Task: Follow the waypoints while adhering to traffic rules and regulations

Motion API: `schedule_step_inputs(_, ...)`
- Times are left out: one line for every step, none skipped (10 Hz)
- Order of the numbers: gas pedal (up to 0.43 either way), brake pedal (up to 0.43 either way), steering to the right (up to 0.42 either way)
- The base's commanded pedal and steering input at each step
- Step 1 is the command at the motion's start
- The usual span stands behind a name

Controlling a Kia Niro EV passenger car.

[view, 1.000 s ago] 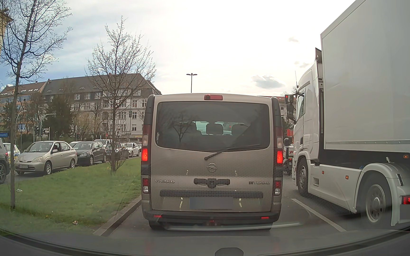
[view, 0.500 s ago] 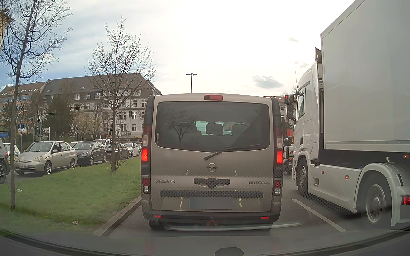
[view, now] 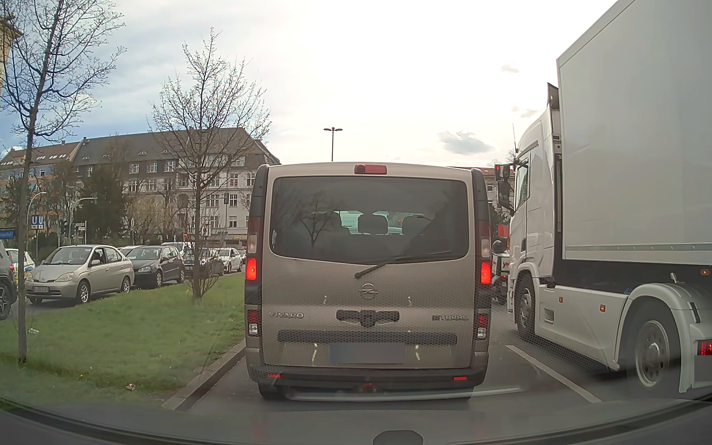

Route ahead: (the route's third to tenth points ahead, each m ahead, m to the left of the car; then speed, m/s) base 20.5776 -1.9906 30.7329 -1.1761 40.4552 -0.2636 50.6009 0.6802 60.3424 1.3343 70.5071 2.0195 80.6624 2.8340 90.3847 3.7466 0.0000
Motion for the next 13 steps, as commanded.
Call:
schedule_step_inputs(0.000, 0.299, -0.003)
schedule_step_inputs(0.000, 0.299, -0.003)
schedule_step_inputs(0.000, 0.299, -0.003)
schedule_step_inputs(0.000, 0.299, -0.003)
schedule_step_inputs(0.000, 0.299, -0.003)
schedule_step_inputs(0.000, 0.299, -0.003)
schedule_step_inputs(0.000, 0.299, -0.003)
schedule_step_inputs(0.000, 0.299, -0.003)
schedule_step_inputs(0.000, 0.299, -0.003)
schedule_step_inputs(0.000, 0.299, -0.003)
schedule_step_inputs(0.000, 0.299, -0.003)
schedule_step_inputs(0.000, 0.299, -0.003)
schedule_step_inputs(0.000, 0.299, -0.003)
